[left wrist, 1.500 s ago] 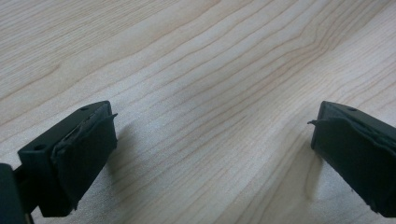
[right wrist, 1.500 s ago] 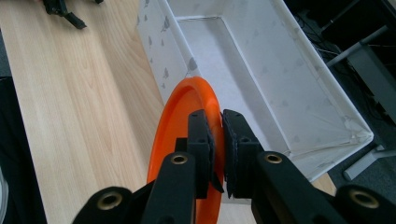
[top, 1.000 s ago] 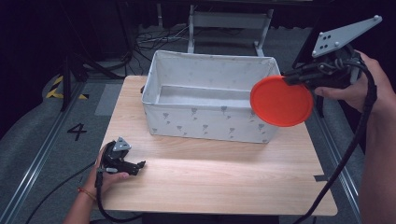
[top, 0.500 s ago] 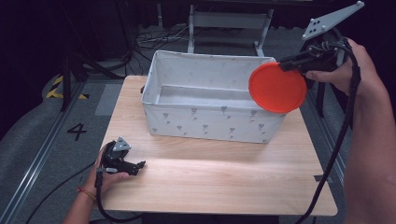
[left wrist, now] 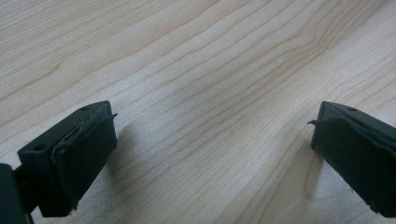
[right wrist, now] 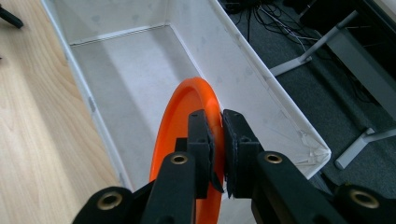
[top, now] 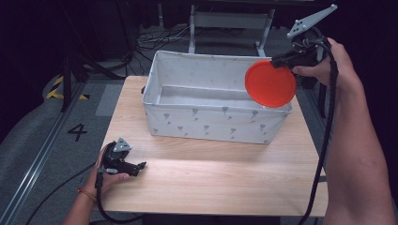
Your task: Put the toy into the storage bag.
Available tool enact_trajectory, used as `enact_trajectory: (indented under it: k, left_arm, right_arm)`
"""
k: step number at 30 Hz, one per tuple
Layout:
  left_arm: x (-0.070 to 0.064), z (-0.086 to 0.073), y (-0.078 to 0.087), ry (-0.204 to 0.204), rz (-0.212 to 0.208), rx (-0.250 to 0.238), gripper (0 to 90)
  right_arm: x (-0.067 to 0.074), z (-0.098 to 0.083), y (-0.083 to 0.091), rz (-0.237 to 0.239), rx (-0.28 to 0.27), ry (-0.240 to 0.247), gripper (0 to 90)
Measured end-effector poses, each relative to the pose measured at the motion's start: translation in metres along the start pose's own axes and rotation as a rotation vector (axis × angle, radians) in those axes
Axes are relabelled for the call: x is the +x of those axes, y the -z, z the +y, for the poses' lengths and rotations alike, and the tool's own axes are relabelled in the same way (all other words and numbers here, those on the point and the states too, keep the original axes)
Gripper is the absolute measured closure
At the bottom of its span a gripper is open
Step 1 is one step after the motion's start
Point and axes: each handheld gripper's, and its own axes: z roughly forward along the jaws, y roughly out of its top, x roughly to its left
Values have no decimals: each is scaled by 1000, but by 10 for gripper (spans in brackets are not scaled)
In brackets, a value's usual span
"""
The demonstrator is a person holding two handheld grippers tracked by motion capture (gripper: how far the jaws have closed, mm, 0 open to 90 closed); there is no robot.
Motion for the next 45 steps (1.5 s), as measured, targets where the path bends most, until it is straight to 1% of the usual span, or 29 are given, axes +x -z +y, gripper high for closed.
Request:
enact_trajectory:
  k: [2, 4, 5, 6, 7, 10, 12, 13, 18, 19, 24, 28, 30, 32, 34, 38, 43, 44, 45]
  left_arm:
    - [1, 0, 0, -10, 6, -2, 5]
    - [0, 0, 0, -4, 4, -2, 5]
    - [1, 0, 0, -11, 11, -4, 5]
    - [0, 0, 0, -2, 5, -4, 5]
    - [1, 0, 0, -11, 12, -5, 5]
    - [0, 0, 0, -10, 11, -6, 5]
    - [0, 0, 0, -10, 11, -6, 5]
    - [0, 0, 0, -10, 11, -6, 5]
    - [0, 0, 0, -7, 10, -5, 5]
    - [0, 0, 0, -8, 10, -5, 5]
    - [0, 0, 0, -5, 9, -6, 5]
    - [0, 0, 0, -6, 9, -6, 5]
    - [0, 0, 0, -6, 9, -6, 5]
    - [0, 0, 0, -6, 10, -5, 5]
    - [0, 0, 0, -6, 9, -6, 6]
    - [0, 0, 0, -6, 9, -6, 5]
    - [0, 0, 0, -5, 9, -6, 5]
    - [-1, -1, 0, 6, 3, -3, 5]
    - [-1, -1, 0, 7, 2, -3, 5]
  right_arm:
    - [-1, 0, -6, 4, -2, 4, 824]
    - [-1, 0, -11, 18, 3, 12, 824]
    - [-1, 0, -15, 17, 6, 16, 824]
    - [-1, -1, -17, 13, 12, 16, 824]
    - [-2, -1, -20, 21, 14, 17, 824]
    - [-2, -3, -27, 21, 17, 29, 824]
    - [0, -5, -30, 25, 15, 54, 824]
    - [0, -5, -30, 25, 15, 54, 824]
    - [3, -12, -43, 64, 28, 65, 824]
    - [4, -14, -47, 72, 31, 74, 824]
    - [9, -22, -60, 91, 58, 82, 824]
    - [15, -29, -70, 112, 75, 112, 824]
    - [18, -35, -77, 130, 88, 123, 823]
    - [18, -36, -79, 133, 95, 126, 823]
    - [21, -40, -84, 146, 115, 132, 823]
    - [26, -48, -92, 174, 159, 160, 823]
    - [28, -51, -94, 183, 174, 166, 821]
    - [29, -52, -94, 186, 185, 172, 820]
    - [30, -53, -95, 192, 200, 179, 820]
